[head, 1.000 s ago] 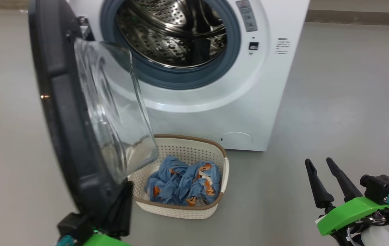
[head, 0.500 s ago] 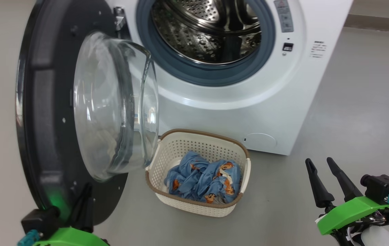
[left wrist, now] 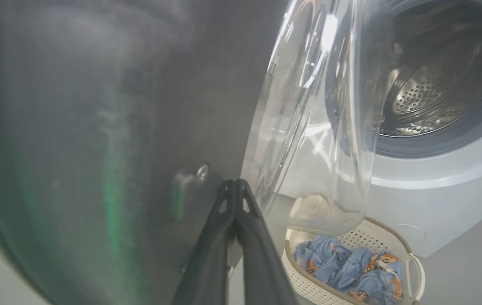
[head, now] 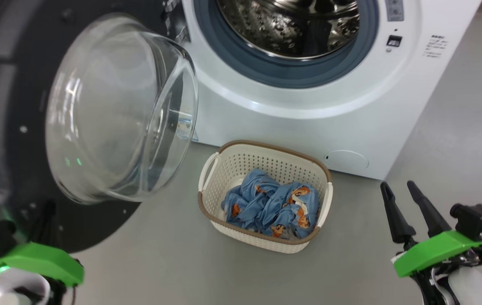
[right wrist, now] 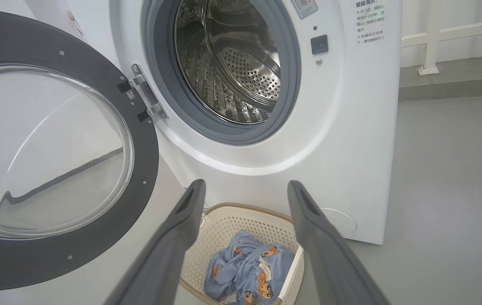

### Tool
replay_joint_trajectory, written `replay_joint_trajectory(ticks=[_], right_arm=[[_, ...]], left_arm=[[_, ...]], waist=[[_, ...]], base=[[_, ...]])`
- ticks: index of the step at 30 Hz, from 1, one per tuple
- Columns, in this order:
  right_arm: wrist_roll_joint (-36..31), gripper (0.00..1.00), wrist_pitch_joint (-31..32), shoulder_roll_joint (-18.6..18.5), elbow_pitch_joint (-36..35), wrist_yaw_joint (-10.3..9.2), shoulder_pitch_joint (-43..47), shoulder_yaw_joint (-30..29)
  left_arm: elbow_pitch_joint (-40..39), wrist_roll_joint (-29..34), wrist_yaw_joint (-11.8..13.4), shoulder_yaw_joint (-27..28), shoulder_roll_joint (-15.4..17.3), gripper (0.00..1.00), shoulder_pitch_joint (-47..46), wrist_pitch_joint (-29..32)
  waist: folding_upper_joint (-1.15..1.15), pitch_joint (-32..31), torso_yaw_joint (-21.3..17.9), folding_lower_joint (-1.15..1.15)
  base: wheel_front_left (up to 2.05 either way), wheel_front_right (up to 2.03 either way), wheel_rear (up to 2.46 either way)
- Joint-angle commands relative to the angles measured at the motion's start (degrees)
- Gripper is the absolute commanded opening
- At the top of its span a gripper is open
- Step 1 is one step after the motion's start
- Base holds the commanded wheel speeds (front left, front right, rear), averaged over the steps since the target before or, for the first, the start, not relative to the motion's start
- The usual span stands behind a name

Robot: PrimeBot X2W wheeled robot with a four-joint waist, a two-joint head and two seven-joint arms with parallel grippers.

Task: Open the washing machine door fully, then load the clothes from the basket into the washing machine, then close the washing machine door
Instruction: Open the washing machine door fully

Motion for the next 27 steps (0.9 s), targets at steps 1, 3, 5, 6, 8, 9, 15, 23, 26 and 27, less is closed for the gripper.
replay_joint_trajectory(ticks=[1,3,5,6,8,9,15,23,26,27], right_arm=[[-0.72,1.0,-0.7,-0.54,-1.5,0.26,-2.3,0.98],[-0.77,1.0,-0.7,-0.6,-1.52,0.26,-2.62,1.06],[-0.84,1.0,-0.7,-0.76,-1.56,0.26,-2.94,1.18],[-0.88,1.0,-0.7,-0.85,-1.56,0.26,-3.12,1.23],[-0.91,1.0,-0.7,-1.03,-1.54,0.26,-3.57,1.27],[-0.95,1.0,-0.7,-1.1,-1.57,0.26,-3.79,1.24],[-1.02,1.0,-0.7,-1.47,-1.53,0.26,-4.91,1.5],[-1.28,1.0,-0.7,-2.32,-1.87,0.26,-6.77,1.84],[-1.26,1.0,-0.7,-2.45,-1.89,0.26,-7.09,1.83],[-1.26,1.0,-0.7,-2.4,-1.86,0.26,-7.17,1.91]], left_arm=[[0.63,-0.34,0.64,3.51,3.59,0.0,-3.99,-0.01],[3.02,-0.52,0.63,4.03,4.44,0.0,-5.64,0.12],[5.54,-0.78,0.57,4.46,5.09,0.0,-7.35,0.25],[6.84,-0.95,0.47,4.62,5.36,0.0,-8.22,0.32],[9.24,-1.13,0.26,4.95,6.0,0.0,-9.96,0.18],[10.43,-1.13,0.2,5.11,6.39,0.0,-10.91,0.0],[16.7,-1.02,-1.14,4.95,8.03,0.0,-16.52,-0.84],[24.45,-0.66,-2.89,4.07,10.53,0.0,-23.32,0.01],[26.73,-0.34,-3.08,3.83,11.27,0.0,-25.48,-0.45],[27.4,-0.19,-3.14,3.7,11.45,0.0,-26.0,-0.72]], waist=[[0.0,1.35,1.21,0.0],[0.0,1.77,1.65,0.0],[0.0,2.23,2.18,0.0],[0.0,2.49,2.42,0.0],[0.0,3.02,2.79,0.0],[0.0,3.3,2.97,0.0],[0.0,4.7,3.66,0.0],[0.0,7.05,3.57,0.0],[0.0,7.68,3.4,0.0],[0.0,7.82,3.28,0.0]], base=[[0.0,0.0,0.0],[0.0,0.0,0.0],[0.0,0.0,0.0],[0.0,0.0,0.0],[0.0,0.0,0.0],[0.0,0.0,0.0],[0.0,0.0,0.0],[0.0,0.0,0.0],[0.0,0.0,0.0],[0.0,0.0,0.0]])
